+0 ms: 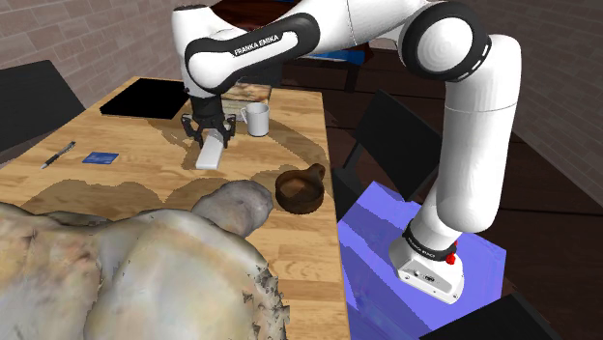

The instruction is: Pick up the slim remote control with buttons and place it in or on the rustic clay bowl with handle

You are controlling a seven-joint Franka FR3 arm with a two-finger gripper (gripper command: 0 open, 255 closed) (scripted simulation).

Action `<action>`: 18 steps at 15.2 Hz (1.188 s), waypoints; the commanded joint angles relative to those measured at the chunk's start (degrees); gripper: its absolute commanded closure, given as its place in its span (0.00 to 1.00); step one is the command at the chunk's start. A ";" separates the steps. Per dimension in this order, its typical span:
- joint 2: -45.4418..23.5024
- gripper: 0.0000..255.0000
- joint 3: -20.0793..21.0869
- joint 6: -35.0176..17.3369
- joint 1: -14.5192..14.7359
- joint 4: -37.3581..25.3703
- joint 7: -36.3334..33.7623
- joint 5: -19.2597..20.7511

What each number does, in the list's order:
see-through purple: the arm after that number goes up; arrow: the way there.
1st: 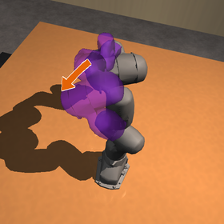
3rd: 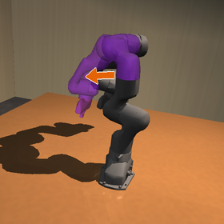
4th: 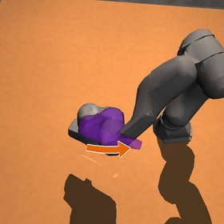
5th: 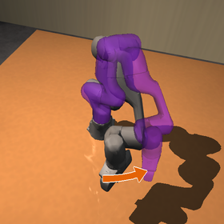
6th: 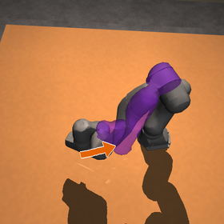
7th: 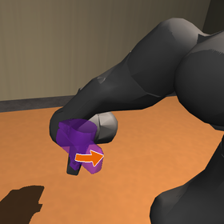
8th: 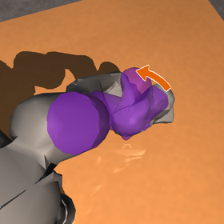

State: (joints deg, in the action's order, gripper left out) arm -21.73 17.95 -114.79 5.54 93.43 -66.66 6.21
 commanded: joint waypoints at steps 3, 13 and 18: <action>0.89 1.00 0.16 2.66 -0.02 -1.81 0.17 -0.34; 2.01 1.00 0.42 9.88 0.14 -7.97 0.47 -0.83; 4.87 1.00 0.66 11.40 -0.32 -6.75 0.76 -1.69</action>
State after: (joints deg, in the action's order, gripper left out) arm -18.26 18.51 -103.08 5.48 85.04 -65.99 4.92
